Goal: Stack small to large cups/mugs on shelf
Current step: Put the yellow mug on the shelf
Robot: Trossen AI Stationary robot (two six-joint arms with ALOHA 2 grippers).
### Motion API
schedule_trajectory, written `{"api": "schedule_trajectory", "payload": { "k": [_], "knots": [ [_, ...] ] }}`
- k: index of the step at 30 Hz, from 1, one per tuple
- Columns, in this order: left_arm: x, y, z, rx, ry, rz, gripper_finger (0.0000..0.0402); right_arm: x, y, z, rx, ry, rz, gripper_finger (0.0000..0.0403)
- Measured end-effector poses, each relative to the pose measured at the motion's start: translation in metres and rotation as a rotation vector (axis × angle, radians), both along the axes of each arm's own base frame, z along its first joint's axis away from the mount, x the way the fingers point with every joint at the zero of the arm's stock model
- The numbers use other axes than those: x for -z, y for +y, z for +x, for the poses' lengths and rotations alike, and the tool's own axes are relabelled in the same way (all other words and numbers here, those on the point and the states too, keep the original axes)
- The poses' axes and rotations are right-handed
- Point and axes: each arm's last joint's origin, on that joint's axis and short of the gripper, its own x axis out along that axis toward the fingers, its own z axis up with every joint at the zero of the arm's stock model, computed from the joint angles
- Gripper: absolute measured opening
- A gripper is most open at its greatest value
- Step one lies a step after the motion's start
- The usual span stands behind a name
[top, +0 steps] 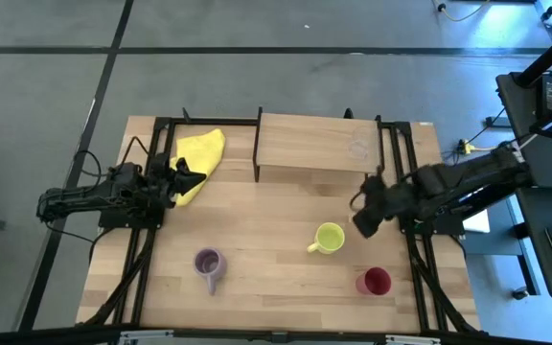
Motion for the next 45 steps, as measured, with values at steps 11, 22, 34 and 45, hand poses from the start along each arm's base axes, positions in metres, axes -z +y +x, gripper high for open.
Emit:
{"api": "schedule_trajectory", "payload": {
  "k": [11,22,34,45],
  "knots": [
    [0.006,0.001,0.001,-0.021,0.061,-0.009,0.0027,0.048,0.042,0.048,0.108,0.096,-0.064,0.014],
    [0.006,0.001,0.001,-0.028,0.064,-0.006,0.0027,0.079,0.065,0.058,0.409,0.104,-0.12,0.014],
    [0.006,0.001,0.001,-0.028,0.063,-0.005,0.0027,0.112,0.068,0.061,0.504,0.039,-0.005,0.014],
    [0.008,0.001,0.001,-0.028,0.086,-0.007,0.0027,0.12,0.065,0.055,0.55,0.103,0.017,0.0097]
  ]
}}
